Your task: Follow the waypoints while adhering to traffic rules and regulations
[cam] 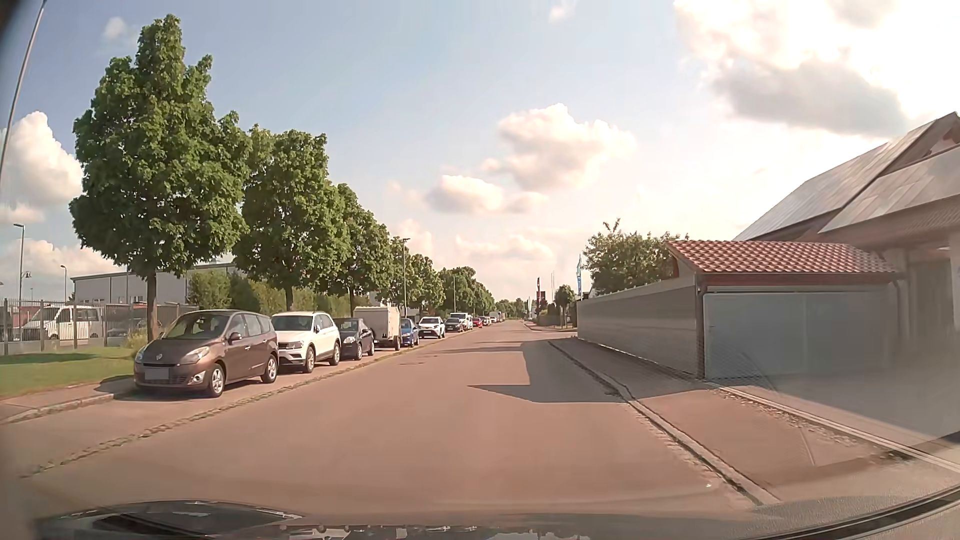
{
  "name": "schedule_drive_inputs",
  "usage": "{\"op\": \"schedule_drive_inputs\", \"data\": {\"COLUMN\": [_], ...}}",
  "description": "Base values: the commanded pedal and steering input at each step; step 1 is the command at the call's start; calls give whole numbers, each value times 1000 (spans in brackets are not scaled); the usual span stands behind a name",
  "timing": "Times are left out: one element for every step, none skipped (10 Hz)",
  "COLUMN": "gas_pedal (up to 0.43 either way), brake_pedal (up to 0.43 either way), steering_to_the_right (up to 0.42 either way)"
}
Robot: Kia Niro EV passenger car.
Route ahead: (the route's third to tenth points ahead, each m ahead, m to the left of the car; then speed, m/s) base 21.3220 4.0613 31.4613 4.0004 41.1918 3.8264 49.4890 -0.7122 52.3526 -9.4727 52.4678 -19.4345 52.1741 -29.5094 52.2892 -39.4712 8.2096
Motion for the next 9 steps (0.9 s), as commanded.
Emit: {"op": "schedule_drive_inputs", "data": {"gas_pedal": [0, 0, 0, 0, 0, 0, 0, 0, 0], "brake_pedal": [12, 12, 12, 12, 12, 12, 18, 30, 43], "steering_to_the_right": [-9, -8, -8, -6, -3, -1, -1, -1, -1]}}
